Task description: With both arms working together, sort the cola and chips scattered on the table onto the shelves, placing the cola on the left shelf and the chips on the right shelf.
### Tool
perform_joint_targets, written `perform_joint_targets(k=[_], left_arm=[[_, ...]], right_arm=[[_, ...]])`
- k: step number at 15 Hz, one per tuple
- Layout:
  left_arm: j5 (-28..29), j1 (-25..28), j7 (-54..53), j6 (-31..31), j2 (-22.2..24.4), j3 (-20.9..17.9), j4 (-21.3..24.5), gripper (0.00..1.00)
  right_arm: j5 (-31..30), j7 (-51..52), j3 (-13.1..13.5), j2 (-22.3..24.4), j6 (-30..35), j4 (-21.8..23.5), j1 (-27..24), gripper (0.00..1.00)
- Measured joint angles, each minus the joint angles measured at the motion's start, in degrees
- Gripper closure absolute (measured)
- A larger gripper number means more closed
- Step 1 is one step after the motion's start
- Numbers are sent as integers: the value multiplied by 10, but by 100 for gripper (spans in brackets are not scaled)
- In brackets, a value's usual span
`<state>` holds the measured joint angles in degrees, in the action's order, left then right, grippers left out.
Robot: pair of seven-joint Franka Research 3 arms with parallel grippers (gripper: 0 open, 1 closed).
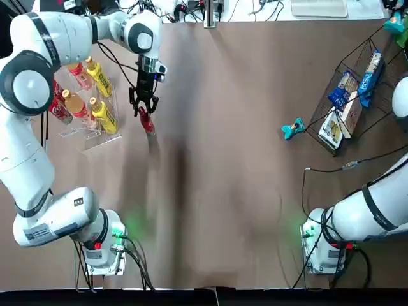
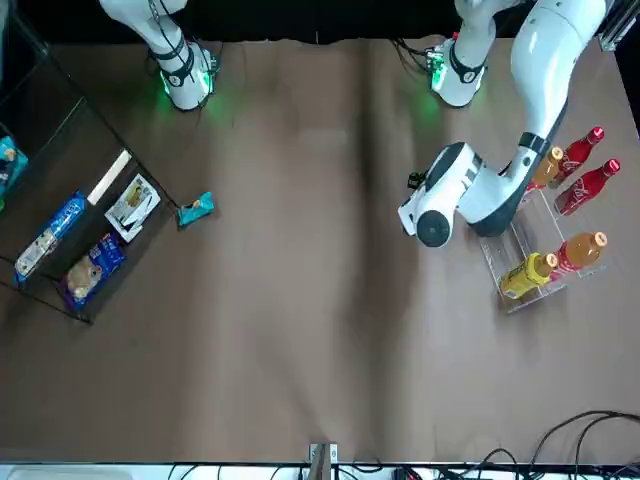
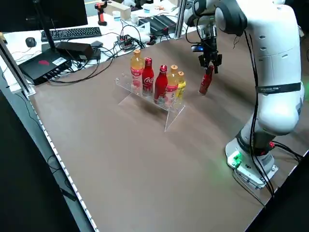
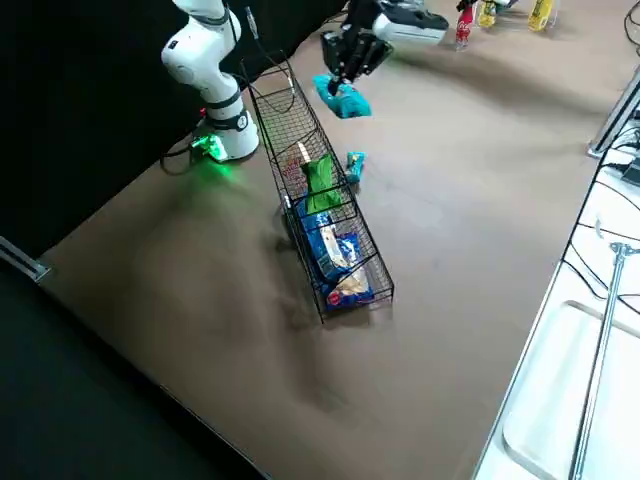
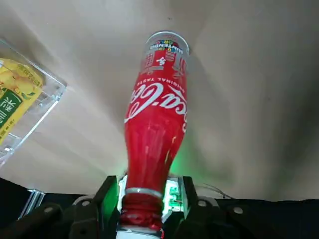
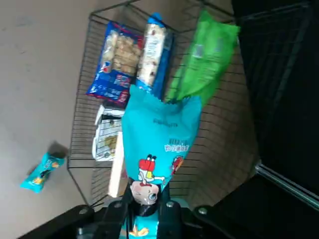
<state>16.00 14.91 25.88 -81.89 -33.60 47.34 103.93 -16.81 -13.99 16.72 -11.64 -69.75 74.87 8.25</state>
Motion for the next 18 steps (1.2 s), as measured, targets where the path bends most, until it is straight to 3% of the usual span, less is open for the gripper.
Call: perform_joint_targets(k=[4, 6, 7, 9, 11, 14, 16, 18], left_arm=[[0, -8, 1, 0, 0, -9, -2, 49], [0, -8, 1, 0, 0, -10, -5, 68], [0, -8, 1, 0, 0, -10, -5, 72], [0, -8, 1, 0, 0, -11, -6, 72], [0, -8, 1, 0, 0, -11, -7, 72], [0, -7, 10, 7, 0, -11, -24, 72], [0, -4, 9, 45, 2, -11, -62, 72], [0, 3, -12, 113, 11, -7, -134, 72]], right_arm=[[-4, 3, 11, -1, 11, 19, -17, 79], [-4, 7, 12, -3, 11, 32, -33, 79], [-4, 9, 12, -4, 11, 39, -39, 79], [-4, 11, 12, -6, 11, 47, -43, 75], [-4, 11, 11, -7, 11, 49, -41, 62], [-4, 11, 10, -7, 11, 49, -39, 59], [-4, 16, 9, -7, 11, 49, -39, 58], [-5, 36, 7, -6, 11, 48, -37, 58]])
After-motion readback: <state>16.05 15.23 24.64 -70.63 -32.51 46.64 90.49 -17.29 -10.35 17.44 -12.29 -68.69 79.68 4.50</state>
